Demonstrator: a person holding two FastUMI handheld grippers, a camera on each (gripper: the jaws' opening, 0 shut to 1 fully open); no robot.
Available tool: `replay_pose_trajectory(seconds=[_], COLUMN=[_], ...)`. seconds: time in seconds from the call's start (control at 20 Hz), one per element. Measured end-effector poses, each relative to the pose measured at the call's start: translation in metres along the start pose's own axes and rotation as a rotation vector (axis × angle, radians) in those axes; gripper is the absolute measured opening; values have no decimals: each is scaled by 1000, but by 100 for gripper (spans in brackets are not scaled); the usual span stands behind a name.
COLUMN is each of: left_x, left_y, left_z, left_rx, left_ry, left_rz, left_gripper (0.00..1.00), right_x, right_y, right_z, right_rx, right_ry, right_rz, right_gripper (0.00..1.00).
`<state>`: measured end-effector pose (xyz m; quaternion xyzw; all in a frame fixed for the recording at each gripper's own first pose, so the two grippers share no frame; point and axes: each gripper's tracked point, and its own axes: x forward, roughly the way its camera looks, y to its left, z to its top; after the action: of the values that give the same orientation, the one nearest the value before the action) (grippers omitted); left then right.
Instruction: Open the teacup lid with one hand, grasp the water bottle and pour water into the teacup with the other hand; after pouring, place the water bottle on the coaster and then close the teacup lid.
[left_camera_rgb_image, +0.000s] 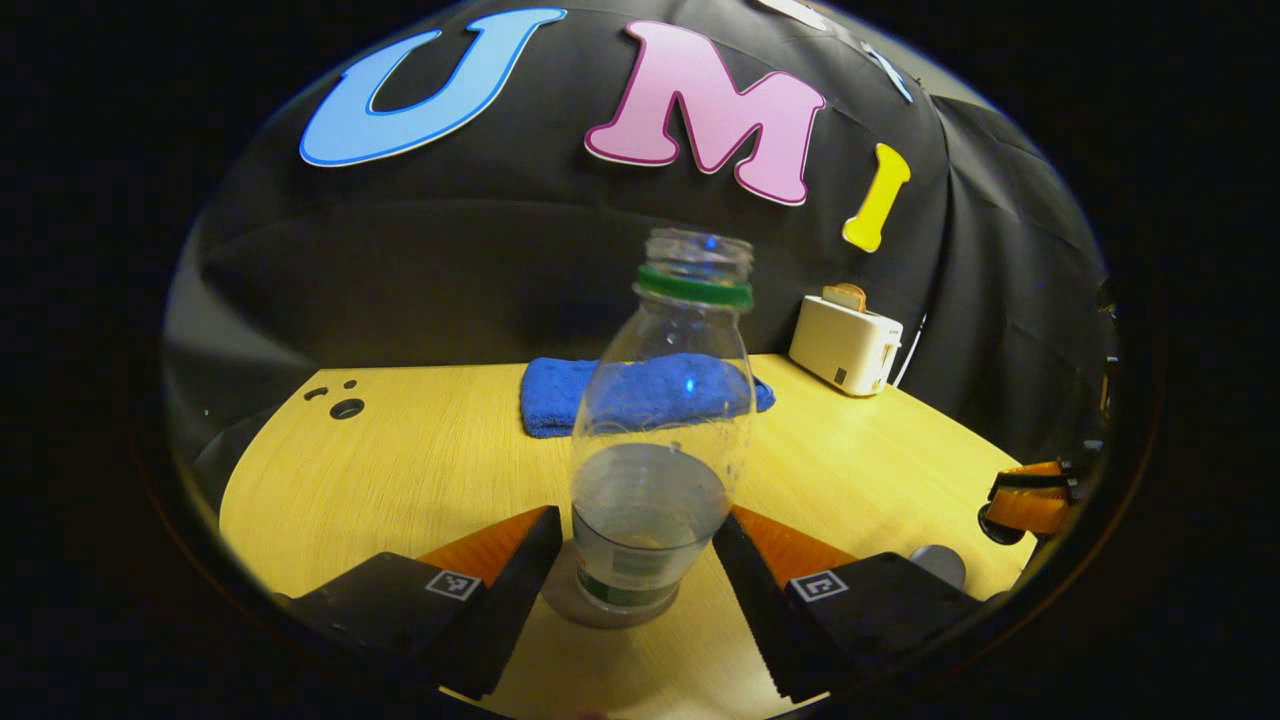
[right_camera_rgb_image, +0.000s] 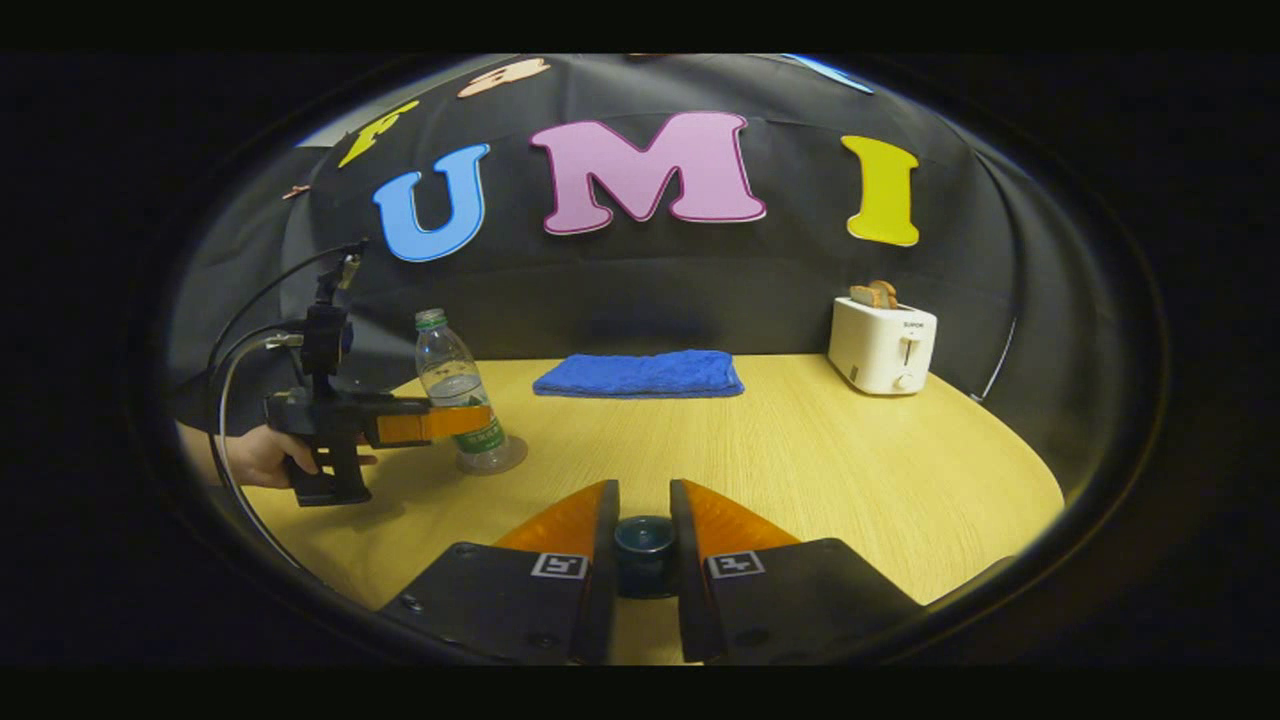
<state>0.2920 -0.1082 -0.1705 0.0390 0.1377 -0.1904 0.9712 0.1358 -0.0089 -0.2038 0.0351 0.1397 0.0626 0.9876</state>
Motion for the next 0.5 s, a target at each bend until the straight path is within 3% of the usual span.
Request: replay_pose_trajectory(seconds=[0.2, 0.25, 0.4, 0.5], left_x=[-20, -31, -69, -95], left_y=[-6, -8, -10, -15], left_z=[-17, -26, -37, -39], left_rx=[-43, -42, -51, -95], left_ry=[45, 66, 75, 64], left_rz=[-2, 0, 27, 31], left_gripper=[96, 96, 96, 93], right_x=[1, 2, 4, 9], right_y=[3, 5, 12, 18], right_z=[1, 1, -1, -4], right_rx=[-1, 0, -6, -3], right_ry=[-5, -6, -9, -10], right_rz=[2, 5, 12, 25], right_gripper=[28, 25, 31, 28])
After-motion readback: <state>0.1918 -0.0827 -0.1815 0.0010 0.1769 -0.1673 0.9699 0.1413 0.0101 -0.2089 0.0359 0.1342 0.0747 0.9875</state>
